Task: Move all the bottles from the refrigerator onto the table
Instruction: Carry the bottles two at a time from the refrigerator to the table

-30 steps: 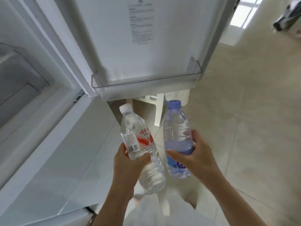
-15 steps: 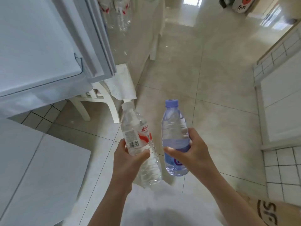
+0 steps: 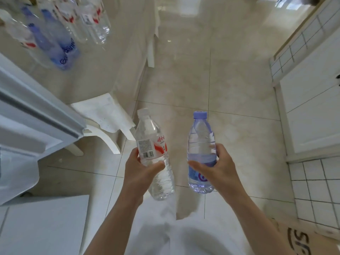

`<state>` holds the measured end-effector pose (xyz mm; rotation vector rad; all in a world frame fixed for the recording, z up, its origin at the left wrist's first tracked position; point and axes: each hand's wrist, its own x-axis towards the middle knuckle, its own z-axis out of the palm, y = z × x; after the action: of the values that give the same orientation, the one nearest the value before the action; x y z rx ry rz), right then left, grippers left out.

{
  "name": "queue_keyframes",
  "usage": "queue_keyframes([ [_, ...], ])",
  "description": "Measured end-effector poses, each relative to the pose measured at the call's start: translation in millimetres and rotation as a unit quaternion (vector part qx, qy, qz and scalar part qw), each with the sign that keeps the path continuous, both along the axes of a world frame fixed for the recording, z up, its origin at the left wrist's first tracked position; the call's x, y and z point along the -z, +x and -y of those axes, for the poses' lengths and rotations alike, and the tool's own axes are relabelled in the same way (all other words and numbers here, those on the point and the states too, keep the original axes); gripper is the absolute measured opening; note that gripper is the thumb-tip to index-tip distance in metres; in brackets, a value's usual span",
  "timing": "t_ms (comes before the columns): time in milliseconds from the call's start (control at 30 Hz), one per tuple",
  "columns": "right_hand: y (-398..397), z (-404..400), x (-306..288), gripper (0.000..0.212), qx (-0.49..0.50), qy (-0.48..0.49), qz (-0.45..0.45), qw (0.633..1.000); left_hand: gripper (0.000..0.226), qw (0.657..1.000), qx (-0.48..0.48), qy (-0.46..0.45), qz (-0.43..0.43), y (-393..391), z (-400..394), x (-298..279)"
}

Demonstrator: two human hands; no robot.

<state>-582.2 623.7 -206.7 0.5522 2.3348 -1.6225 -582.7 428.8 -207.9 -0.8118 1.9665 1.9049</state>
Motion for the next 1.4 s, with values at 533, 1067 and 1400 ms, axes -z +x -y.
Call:
queue_keyframes([
  [533, -213, -3, -4, 0.058, 0.011, -0.025, -0.020, 0.999, 0.055, 1.000, -0.003, -0.001, -0.022, -206, -8, -1],
  [1067, -466, -40, -6, 0.056, -0.240, 0.019, -0.023, 0.970, 0.036, 0.974, -0.226, 0.014, -0.007, -380, -61, 3],
  [1400, -558, 13, 1, 0.052, -0.343, 0.019, -0.002, 0.939, 0.071, 0.929, -0.369, 0.012, 0.012, -406, -22, 9],
])
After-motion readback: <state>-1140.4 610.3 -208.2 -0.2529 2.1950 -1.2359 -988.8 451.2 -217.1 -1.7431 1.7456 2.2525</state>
